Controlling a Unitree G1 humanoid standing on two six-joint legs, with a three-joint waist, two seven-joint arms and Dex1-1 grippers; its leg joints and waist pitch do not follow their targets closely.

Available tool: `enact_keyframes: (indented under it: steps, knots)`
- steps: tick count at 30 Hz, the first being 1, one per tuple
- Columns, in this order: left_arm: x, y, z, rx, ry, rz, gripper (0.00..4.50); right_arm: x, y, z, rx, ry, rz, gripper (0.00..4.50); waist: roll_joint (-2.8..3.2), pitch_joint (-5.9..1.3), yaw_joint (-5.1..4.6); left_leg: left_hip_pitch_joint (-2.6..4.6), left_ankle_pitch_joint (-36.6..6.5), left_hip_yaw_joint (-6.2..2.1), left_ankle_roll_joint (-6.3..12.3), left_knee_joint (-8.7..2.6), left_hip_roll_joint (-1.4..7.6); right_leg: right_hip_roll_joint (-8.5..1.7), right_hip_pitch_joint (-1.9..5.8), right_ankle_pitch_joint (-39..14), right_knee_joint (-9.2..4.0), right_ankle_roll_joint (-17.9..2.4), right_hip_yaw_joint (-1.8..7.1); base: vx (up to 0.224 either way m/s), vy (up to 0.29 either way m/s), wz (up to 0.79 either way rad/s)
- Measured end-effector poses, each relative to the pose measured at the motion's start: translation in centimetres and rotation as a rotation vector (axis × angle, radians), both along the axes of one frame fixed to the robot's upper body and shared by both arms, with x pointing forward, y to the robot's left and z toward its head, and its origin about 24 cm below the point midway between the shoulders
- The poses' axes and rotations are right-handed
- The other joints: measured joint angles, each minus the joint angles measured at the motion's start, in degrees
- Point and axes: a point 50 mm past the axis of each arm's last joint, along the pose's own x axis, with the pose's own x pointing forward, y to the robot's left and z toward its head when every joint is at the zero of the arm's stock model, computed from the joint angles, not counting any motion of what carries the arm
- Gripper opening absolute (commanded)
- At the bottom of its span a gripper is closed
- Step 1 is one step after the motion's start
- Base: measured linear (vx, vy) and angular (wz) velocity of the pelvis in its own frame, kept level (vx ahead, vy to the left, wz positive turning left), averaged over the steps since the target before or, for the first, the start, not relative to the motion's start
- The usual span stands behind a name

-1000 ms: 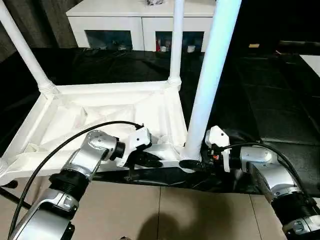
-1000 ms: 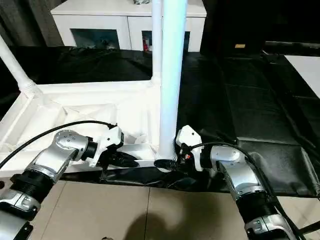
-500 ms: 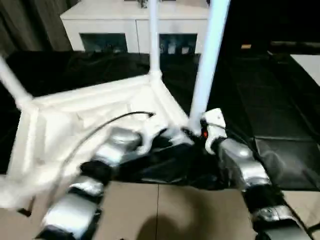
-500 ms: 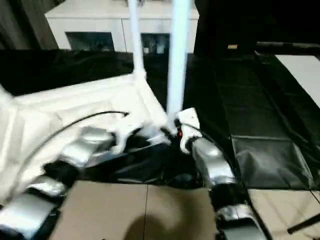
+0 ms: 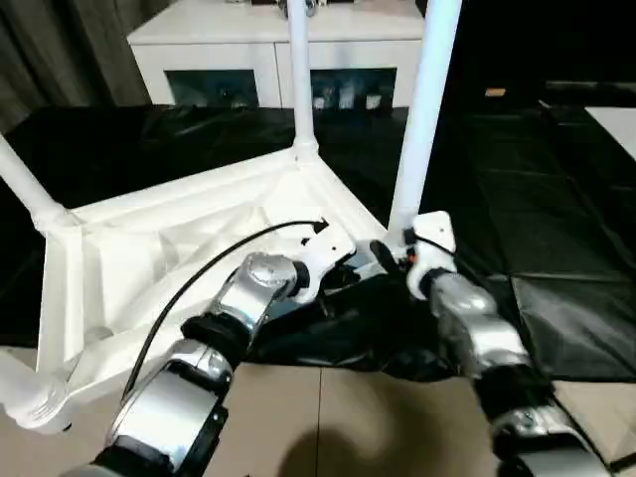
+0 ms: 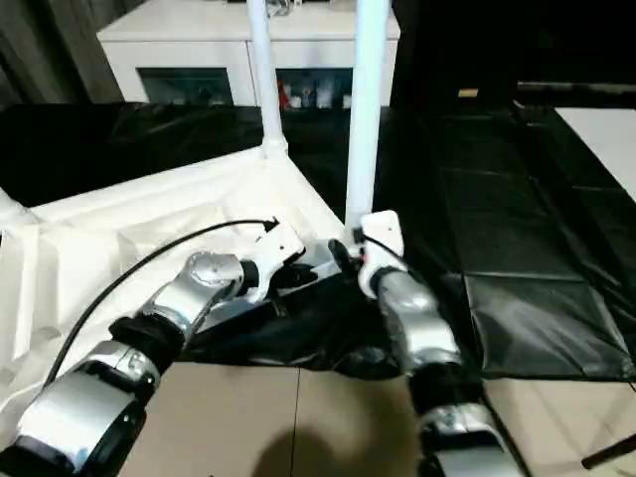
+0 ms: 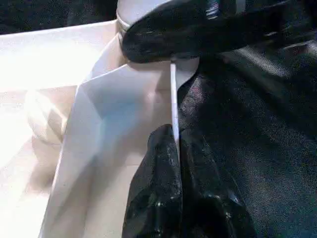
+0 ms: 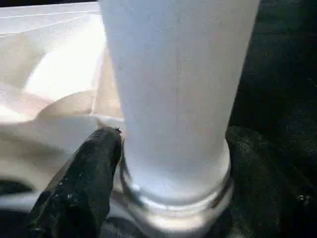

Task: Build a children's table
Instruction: Rotate leg to tighten

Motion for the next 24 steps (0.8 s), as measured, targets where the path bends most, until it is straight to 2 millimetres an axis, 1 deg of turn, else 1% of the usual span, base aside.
enact_keyframes:
  steps: [2, 4, 5, 6, 7, 8, 10, 11, 12, 14, 16, 18, 20, 23, 24]
  knots:
    - [0.0, 0.2, 0.0, 0.004, -0.007, -0.012, 0.00, -0.5, -0.8, 0.5, -0.006, -0.018, 0.089, 3.77, -0.04, 0.02, 0.07, -0.01, 0.0, 0.00, 0.00, -0.03, 0.03, 0.01, -0.01, 0.0, 0.00, 0.0, -0.04, 0.000, 0.000, 0.00]
    - [-0.1, 0.7, 0.0, 0.010, -0.022, -0.046, 0.00, -2.1, -2.8, 1.0, -0.047, -0.024, 0.252, 3.77, -0.05, 0.02, 0.42, 0.00, 0.0, 0.00, 0.00, -0.04, 0.04, 0.02, 0.02, -0.1, -0.01, 0.1, -0.04, 0.000, 0.000, 0.00]
    - [0.0, 1.2, 0.0, 0.015, -0.028, -0.054, 0.00, -2.6, -3.6, 1.0, -0.062, -0.013, 0.289, 3.77, -0.08, 0.03, 0.56, 0.01, 0.0, 0.00, 0.01, -0.04, 0.06, 0.03, 0.02, -0.1, 0.00, 0.2, -0.04, 0.000, 0.000, 0.00]
    - [0.0, 1.5, 0.0, 0.018, -0.031, -0.060, 0.00, -2.9, -4.1, 0.9, -0.072, -0.005, 0.308, 3.77, -0.10, 0.05, 0.53, 0.01, 0.0, 0.00, 0.01, -0.04, 0.06, 0.05, 0.01, -0.1, 0.00, 0.2, -0.03, 0.000, 0.000, 0.00]
    - [0.0, 2.1, 0.0, 0.025, -0.038, -0.076, 0.00, -3.5, -5.1, 0.5, -0.087, 0.022, 0.334, 3.77, -0.27, 0.13, 0.35, 0.00, 0.0, 0.00, 0.01, -0.03, 0.07, 0.06, -0.02, -0.1, 0.01, 0.2, -0.07, 0.000, 0.000, 0.00]
    - [-0.1, 2.2, 0.0, 0.031, -0.043, -0.100, 0.00, -3.9, -5.7, 0.3, -0.098, 0.039, 0.342, 3.77, -0.31, 0.16, 0.38, 0.00, 0.0, 0.00, 0.00, -0.05, 0.08, 0.05, -0.02, -0.1, 0.02, 0.2, -0.07, 0.000, 0.000, 0.00]
    - [-0.2, 2.4, 0.2, 0.039, -0.050, -0.144, 0.00, -4.3, -6.8, 0.0, -0.110, 0.065, 0.339, 3.77, -0.64, 0.35, 0.54, -0.01, 0.0, 0.01, 0.01, -0.04, 0.08, 0.05, -0.04, -0.1, 0.03, 0.2, -0.07, 0.000, 0.000, 0.00]
    - [-0.3, 2.4, 0.2, 0.040, -0.051, -0.158, 0.00, -4.3, -6.9, 0.1, -0.101, 0.062, 0.339, 3.77, -0.70, 0.38, 0.59, -0.01, 0.0, 0.01, 0.01, -0.04, 0.08, 0.04, -0.05, -0.1, 0.03, 0.2, -0.06, 0.000, 0.000, 0.00]
    - [-0.3, 2.4, 0.2, 0.042, -0.055, -0.173, 0.00, -4.3, -7.1, 0.3, -0.089, 0.059, 0.344, 3.77, -0.76, 0.41, 0.76, -0.02, 0.0, 0.02, 0.01, -0.03, 0.08, 0.04, -0.05, -0.1, 0.03, 0.2, -0.06, 0.000, 0.000, 0.00]
    - [-0.6, 2.0, 0.2, 0.031, -0.069, -0.217, 0.00, -4.8, -7.8, 0.6, -0.095, 0.059, 0.387, 3.77, -0.62, 0.34, 1.26, -0.07, 0.0, 0.08, 0.02, -0.01, 0.05, -0.03, -0.05, -0.1, -0.05, 0.2, -0.01, 0.000, 0.000, 0.00]
    - [-0.8, 2.0, 0.2, 0.026, -0.082, -0.245, 0.00, -5.5, -8.0, 0.4, -0.087, 0.067, 0.414, 3.77, -0.49, 0.30, 1.58, -0.10, 0.0, 0.20, 0.03, -0.02, 0.07, -0.07, -0.04, -0.2, -0.04, 0.3, 0.01, 0.000, 0.000, 0.00]
    - [-0.9, 2.0, 0.1, 0.024, -0.091, -0.255, 0.00, -6.1, -7.6, 0.1, -0.065, 0.072, 0.445, 3.77, -0.38, 0.29, 1.69, -0.11, 0.0, 0.20, 0.06, -0.02, 0.07, -0.07, -0.05, -0.2, -0.04, 0.3, 0.01, 0.000, 0.000, 0.00]
    - [-0.9, 1.8, 0.0, 0.018, -0.100, -0.261, 0.00, -6.7, -6.7, 0.1, -0.038, 0.074, 0.489, 3.77, -0.31, 0.33, 1.91, -0.11, 0.1, 0.21, 0.12, -0.02, 0.07, -0.08, -0.05, -0.2, -0.02, 0.3, 0.01, 0.000, 0.000, 0.00]
    - [-1.1, 1.1, -0.1, 0.009, -0.121, -0.260, 0.00, -6.9, -5.9, 0.0, -0.031, 0.076, 0.534, 3.77, -0.25, 0.36, 2.87, -0.13, 0.1, 0.29, 0.17, -0.02, 0.06, -0.14, -0.05, -0.2, 0.01, 0.3, 0.02, 0.000, 0.000, 0.00]
    - [-1.1, 1.0, -0.1, 0.010, -0.129, -0.262, 0.28, -7.0, -5.8, -0.1, -0.032, 0.078, 0.542, 3.81, -0.25, 0.36, 2.97, -0.15, 0.1, 0.37, 0.21, -0.04, 0.08, -0.16, -0.04, -0.2, 0.01, 0.4, 0.06, 0.000, 0.000, 0.00]
